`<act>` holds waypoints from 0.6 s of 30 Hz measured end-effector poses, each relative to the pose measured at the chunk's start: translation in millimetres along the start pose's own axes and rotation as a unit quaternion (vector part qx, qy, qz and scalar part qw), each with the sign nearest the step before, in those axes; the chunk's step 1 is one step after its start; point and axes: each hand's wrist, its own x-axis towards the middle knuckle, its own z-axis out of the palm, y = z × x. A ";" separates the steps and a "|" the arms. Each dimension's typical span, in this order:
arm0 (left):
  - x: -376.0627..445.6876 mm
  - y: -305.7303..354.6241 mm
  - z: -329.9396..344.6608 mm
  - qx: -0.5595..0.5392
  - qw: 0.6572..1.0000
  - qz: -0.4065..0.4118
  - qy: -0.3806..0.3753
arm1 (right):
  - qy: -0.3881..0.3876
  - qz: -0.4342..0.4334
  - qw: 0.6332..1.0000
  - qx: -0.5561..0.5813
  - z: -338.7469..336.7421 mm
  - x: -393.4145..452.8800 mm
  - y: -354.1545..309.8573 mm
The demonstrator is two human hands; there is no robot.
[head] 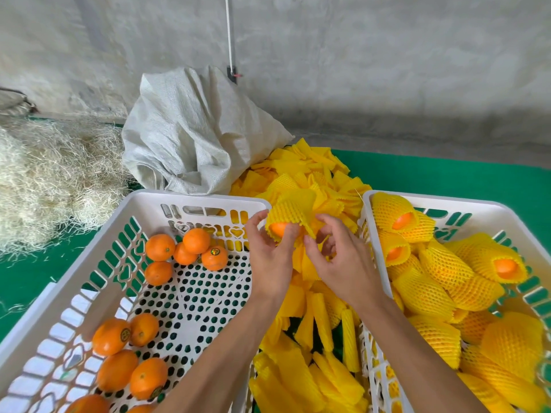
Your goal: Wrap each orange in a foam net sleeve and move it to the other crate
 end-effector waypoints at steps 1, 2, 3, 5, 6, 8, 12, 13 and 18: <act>-0.9 0.3 -0.7 -0.005 1.000 0.003 -0.021 | -0.027 0.027 0.999 0.002 2.1 -0.4 1.9; -1.2 0.1 -1.2 0.002 0.999 0.004 -0.042 | -0.051 0.040 0.998 0.002 4.9 -1.0 3.6; -1.4 -0.4 -1.0 0.015 0.998 -0.001 -0.063 | -0.068 0.046 0.997 0.000 7.5 -1.8 5.7; -1.9 -1.2 1.6 0.031 0.994 -0.032 -0.095 | -0.079 0.056 0.995 -0.002 9.4 -1.8 8.8; -2.5 -1.9 3.3 0.033 0.992 -0.052 -0.106 | -0.075 0.058 0.995 0.001 8.5 -1.1 10.6; -3.3 -4.4 5.3 0.047 0.991 -0.065 -0.108 | -0.061 0.057 0.996 0.013 4.9 0.9 14.1; -1.0 -7.0 3.2 0.132 0.988 -0.023 -0.081 | -0.029 0.050 0.998 0.026 2.0 3.4 14.7; -0.7 -6.5 2.7 0.136 0.987 -0.026 -0.078 | -0.019 0.051 0.998 0.022 1.7 3.7 15.0; 3.8 -4.0 0.7 0.123 0.992 -0.006 -0.023 | 0.073 -0.054 0.996 -0.007 -5.6 6.1 6.7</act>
